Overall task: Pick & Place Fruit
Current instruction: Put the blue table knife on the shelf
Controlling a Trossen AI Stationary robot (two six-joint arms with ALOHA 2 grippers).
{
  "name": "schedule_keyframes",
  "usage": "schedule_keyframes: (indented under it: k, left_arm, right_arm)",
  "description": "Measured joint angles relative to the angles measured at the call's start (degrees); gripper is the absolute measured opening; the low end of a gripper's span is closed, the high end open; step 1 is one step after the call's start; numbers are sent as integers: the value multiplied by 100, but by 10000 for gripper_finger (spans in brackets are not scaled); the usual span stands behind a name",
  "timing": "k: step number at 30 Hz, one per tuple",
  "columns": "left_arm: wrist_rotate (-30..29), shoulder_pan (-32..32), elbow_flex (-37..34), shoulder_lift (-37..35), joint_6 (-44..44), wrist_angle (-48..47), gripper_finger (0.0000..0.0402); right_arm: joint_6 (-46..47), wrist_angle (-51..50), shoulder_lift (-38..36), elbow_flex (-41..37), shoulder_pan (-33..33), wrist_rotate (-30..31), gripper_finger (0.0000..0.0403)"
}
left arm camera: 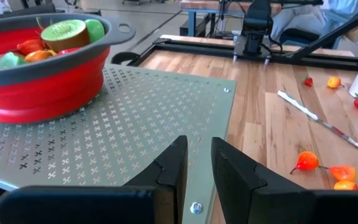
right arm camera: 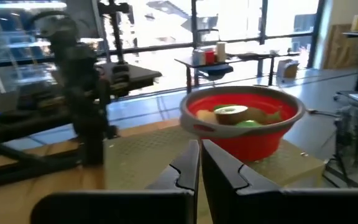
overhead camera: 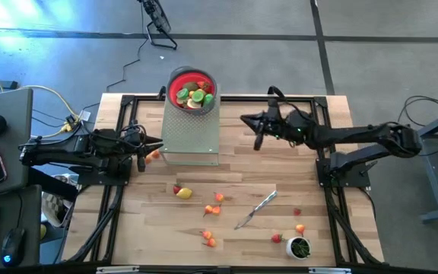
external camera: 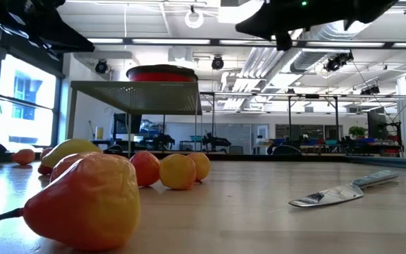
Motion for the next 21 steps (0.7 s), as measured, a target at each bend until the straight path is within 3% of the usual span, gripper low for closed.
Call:
schedule_keyframes:
  k: [12,21]
  left_arm:
    - [7,0,0,-2,-153,-54,67]
    - [10,0,0,0,-153,-57,67]
  right_arm:
    - [-8,-16,-360,-377,1032,-1,11]
    - [-13,-82,-358,-376,1254,-14,11]
